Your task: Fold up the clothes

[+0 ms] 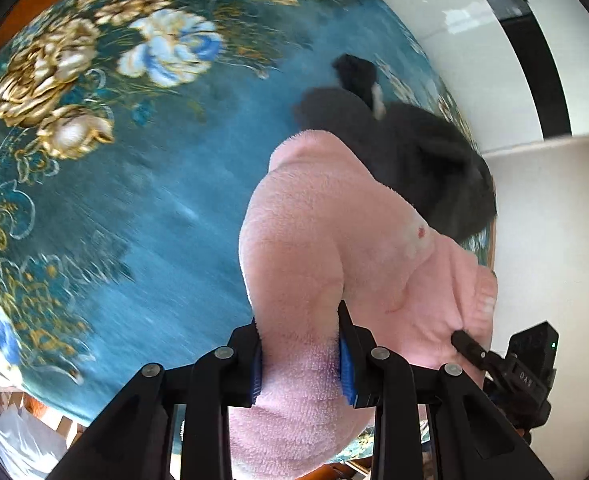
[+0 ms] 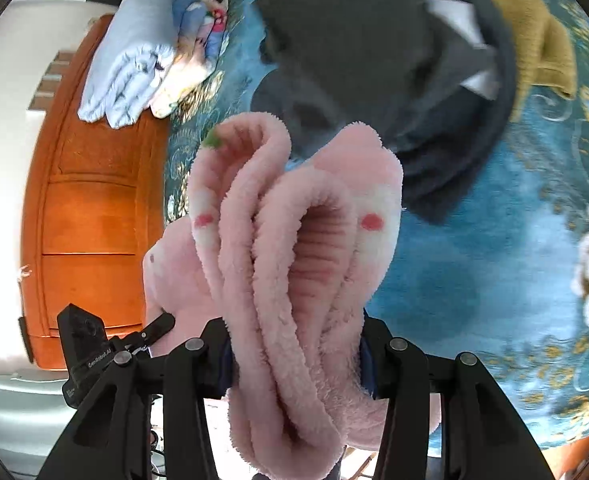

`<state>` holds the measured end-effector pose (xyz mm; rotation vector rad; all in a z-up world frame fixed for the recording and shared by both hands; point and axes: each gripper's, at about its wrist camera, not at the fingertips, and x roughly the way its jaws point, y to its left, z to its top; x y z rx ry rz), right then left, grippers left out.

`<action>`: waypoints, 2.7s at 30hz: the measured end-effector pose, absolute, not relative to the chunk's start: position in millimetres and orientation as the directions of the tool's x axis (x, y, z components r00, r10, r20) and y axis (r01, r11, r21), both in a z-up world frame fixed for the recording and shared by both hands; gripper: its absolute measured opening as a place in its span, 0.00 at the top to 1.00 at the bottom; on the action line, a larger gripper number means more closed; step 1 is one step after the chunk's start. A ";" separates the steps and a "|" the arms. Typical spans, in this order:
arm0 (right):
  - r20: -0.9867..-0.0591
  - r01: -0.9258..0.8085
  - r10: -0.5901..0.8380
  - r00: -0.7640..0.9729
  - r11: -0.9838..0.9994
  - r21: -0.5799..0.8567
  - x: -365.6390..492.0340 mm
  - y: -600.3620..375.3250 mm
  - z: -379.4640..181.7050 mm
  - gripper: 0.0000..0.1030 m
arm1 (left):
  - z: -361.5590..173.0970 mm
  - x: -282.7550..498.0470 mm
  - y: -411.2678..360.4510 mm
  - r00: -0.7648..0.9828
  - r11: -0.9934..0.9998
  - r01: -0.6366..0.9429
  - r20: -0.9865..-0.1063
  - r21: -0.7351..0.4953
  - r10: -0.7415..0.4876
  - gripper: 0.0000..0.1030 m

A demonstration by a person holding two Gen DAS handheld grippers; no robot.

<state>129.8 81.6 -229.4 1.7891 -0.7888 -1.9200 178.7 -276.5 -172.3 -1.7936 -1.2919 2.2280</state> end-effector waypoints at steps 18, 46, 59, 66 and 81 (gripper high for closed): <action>-0.788 -0.103 -0.615 -0.031 -0.782 0.615 42.6 -234.7 -328.5 0.52 | -280.8 90.1 -585.7 -0.375 -0.626 0.508 -0.806 -0.592 0.459 0.69; -0.868 0.304 -0.407 -0.283 -0.897 0.321 -16.0 -321.7 -329.1 0.37 | -265.4 65.3 -601.5 -0.441 -0.915 0.302 -0.890 -0.268 0.116 0.63; -0.889 0.382 -0.395 -0.231 -0.878 0.290 -43.6 -351.7 -379.1 0.37 | -313.8 58.8 -581.5 -0.395 -0.922 0.305 -0.912 -0.239 0.106 0.63; -0.837 0.406 -0.476 -0.272 -0.845 0.349 -4.8 -333.6 -331.1 0.37 | -284.2 83.6 -557.7 -0.451 -0.915 0.328 -0.890 -0.233 0.065 0.63; -0.826 0.442 -0.500 -0.259 -0.822 0.359 68.9 -289.9 -339.7 0.37 | -286.3 128.7 -489.4 -0.405 -0.914 0.400 -0.907 -0.068 -0.110 0.63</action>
